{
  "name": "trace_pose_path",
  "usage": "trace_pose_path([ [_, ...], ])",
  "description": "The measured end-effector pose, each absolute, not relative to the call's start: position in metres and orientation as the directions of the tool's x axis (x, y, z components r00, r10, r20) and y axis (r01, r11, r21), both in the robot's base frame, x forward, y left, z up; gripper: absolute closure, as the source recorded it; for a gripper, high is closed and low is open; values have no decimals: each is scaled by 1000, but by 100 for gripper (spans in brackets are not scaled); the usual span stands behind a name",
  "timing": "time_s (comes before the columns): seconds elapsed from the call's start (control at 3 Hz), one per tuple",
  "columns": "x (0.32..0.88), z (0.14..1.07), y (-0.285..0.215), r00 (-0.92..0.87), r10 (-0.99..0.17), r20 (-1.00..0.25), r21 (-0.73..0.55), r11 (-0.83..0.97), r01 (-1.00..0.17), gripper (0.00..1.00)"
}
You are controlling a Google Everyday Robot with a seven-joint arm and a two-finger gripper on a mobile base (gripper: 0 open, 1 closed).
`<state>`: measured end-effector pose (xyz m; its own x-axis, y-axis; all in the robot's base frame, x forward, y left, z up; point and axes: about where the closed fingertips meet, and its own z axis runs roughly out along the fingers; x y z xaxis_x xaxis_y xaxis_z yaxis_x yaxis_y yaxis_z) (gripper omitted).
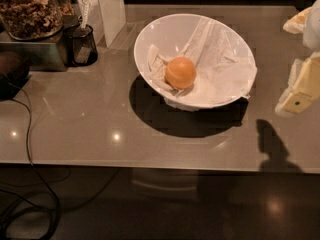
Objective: Pick orange from white bowl
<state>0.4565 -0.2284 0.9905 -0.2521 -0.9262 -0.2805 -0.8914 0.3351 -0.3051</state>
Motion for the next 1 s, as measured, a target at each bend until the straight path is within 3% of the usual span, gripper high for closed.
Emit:
trace_pose_path([
  [0.67, 520, 998, -211, -221, -874, -432, -264, 357, -896, 0],
  [1.0, 519, 999, -214, -229, -867, -442, -268, 372, -889, 0],
])
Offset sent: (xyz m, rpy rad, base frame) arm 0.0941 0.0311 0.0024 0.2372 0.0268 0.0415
